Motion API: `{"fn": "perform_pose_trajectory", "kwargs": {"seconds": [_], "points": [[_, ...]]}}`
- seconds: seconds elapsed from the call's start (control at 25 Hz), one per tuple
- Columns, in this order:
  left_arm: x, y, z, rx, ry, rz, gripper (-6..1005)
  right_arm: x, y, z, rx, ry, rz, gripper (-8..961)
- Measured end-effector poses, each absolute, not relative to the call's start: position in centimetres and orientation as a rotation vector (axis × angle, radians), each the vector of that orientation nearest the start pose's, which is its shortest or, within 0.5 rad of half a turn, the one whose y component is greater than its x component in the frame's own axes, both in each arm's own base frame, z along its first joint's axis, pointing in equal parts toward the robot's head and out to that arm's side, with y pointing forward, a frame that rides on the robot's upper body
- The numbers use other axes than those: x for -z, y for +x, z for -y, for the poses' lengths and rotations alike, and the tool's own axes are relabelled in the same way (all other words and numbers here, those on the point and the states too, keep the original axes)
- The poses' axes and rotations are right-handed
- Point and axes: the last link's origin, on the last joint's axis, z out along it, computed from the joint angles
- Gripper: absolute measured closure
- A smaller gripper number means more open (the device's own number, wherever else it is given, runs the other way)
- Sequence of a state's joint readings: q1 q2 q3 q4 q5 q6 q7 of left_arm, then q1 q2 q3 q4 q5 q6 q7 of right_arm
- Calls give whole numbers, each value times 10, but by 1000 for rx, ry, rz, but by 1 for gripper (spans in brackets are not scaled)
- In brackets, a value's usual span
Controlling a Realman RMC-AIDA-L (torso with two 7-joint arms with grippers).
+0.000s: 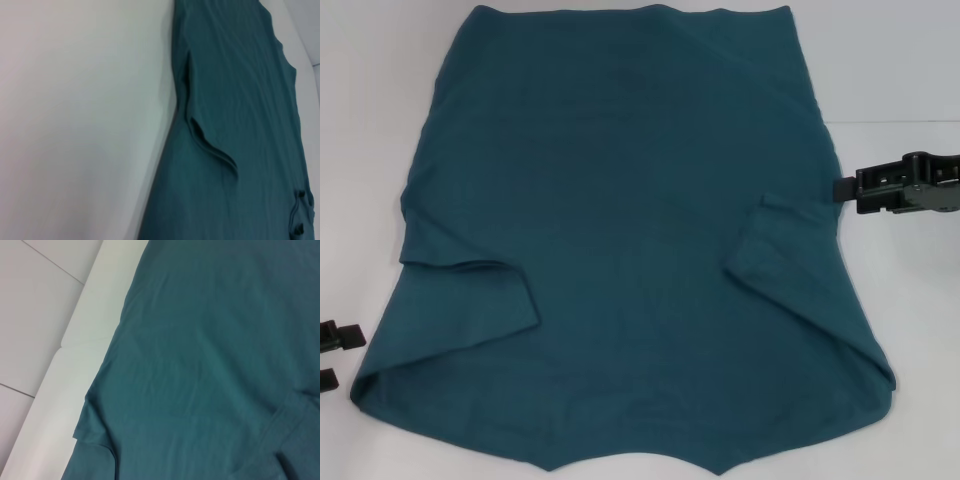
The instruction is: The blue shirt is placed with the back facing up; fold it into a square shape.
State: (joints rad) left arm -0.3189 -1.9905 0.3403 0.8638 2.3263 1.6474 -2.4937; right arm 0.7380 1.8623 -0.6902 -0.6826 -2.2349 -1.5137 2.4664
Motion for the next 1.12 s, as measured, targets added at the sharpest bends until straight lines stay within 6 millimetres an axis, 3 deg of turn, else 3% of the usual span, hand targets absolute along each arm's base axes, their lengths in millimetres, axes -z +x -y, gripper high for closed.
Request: {"fn": "perform_pose_trajectory", "kwargs": {"seconds": [0.32,1.12], "points": [[-80,-381,-265,-820,2152,-2636,121,-84,251,-402,-428,-2299,-1723,372],[-69,-384,-265,-797,2180,-2636,134,-86,257,-402,-443,-2273,-1721,392]]}}
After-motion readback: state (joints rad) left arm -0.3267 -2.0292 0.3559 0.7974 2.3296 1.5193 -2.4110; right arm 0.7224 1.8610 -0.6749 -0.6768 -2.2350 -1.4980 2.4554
